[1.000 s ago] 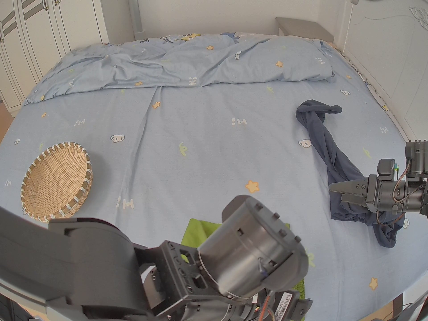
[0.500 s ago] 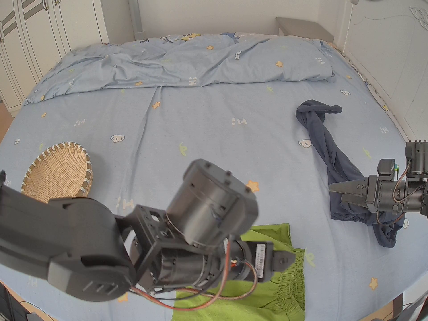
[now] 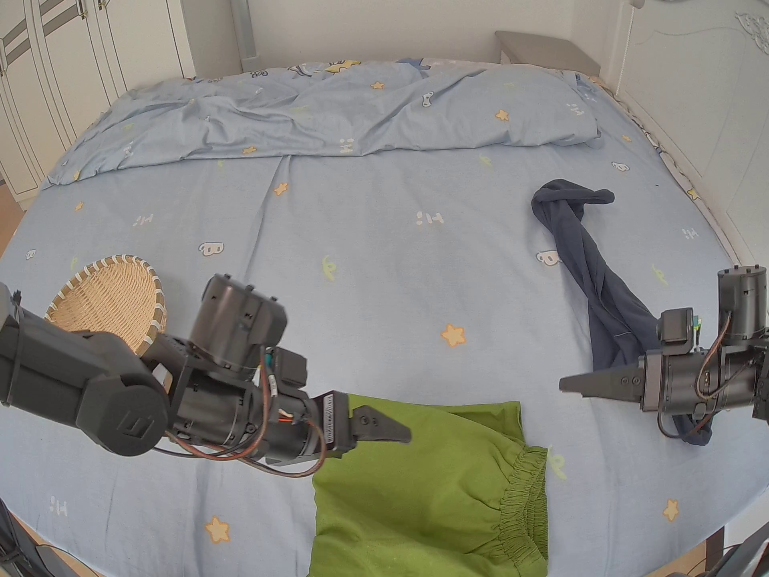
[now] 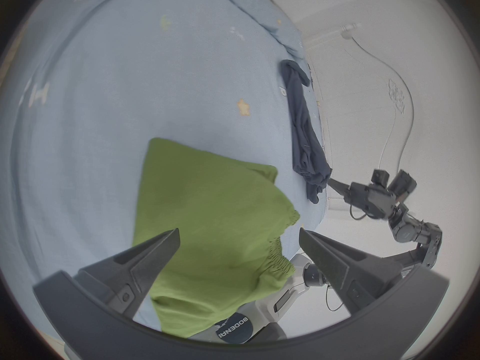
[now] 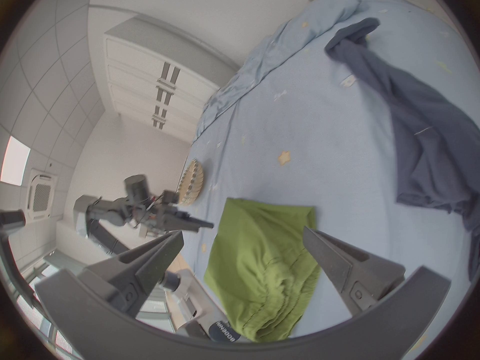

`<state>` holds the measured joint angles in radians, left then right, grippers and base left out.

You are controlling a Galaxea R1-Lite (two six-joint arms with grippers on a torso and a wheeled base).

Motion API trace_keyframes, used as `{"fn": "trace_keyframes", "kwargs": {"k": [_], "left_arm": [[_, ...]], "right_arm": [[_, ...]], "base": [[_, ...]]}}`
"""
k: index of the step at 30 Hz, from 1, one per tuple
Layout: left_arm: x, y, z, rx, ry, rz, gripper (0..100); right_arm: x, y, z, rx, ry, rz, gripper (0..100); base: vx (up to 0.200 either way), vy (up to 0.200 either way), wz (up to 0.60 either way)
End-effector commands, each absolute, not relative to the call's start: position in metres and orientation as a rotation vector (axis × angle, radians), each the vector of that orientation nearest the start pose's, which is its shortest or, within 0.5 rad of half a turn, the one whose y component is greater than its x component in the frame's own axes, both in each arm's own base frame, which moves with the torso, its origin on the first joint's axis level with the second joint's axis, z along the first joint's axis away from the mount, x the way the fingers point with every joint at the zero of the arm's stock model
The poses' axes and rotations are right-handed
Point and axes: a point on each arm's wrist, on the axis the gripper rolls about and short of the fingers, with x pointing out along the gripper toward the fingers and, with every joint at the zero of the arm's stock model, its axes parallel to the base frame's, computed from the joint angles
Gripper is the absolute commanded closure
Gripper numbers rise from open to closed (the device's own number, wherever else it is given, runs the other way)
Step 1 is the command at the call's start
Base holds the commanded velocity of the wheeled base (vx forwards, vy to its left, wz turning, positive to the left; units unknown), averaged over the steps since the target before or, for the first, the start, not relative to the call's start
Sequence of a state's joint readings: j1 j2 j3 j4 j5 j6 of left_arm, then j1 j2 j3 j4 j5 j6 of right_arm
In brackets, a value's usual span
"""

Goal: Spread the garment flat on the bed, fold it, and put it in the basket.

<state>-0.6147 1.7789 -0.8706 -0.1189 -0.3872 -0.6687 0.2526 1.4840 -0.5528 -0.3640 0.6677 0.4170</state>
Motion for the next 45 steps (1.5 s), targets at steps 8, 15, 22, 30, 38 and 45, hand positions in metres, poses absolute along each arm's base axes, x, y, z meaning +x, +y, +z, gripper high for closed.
{"fn": "trace_keyframes", "kwargs": {"k": [8, 15, 22, 30, 38, 45], "left_arm": [[0.224, -0.104, 0.065, -0.633, 1.026, -0.652, 0], [0.226, -0.106, 0.04, -0.63, 1.026, -0.668, 0], [0.221, -0.11, 0.032, -0.567, 1.041, -0.706, 0], [0.228, -0.122, 0.03, -0.558, 1.041, -0.747, 0], [0.234, -0.149, 0.02, -0.53, 1.075, -0.833, 0], [0.235, -0.161, 0.021, -0.521, 1.075, -0.868, 0]], "right_arm": [[0.177, 0.121, 0.111, 0.361, 0.986, 0.987, 0], [0.18, 0.132, 0.091, 0.253, 1.024, 1.044, 0], [0.198, 0.142, 0.064, 0.241, 1.082, 1.022, 0], [0.221, 0.13, 0.049, 0.261, 1.015, 0.89, 0], [0.234, 0.099, 0.053, 0.327, 0.977, 0.782, 0], [0.227, 0.087, 0.086, 0.376, 0.866, 0.76, 0]], "base": [[0.0, 0.0, 0.0], [0.0, 0.0, 0.0], [0.0, 0.0, 0.0], [0.0, 0.0, 0.0], [0.0, 0.0, 0.0], [0.0, 0.0, 0.0]]}}
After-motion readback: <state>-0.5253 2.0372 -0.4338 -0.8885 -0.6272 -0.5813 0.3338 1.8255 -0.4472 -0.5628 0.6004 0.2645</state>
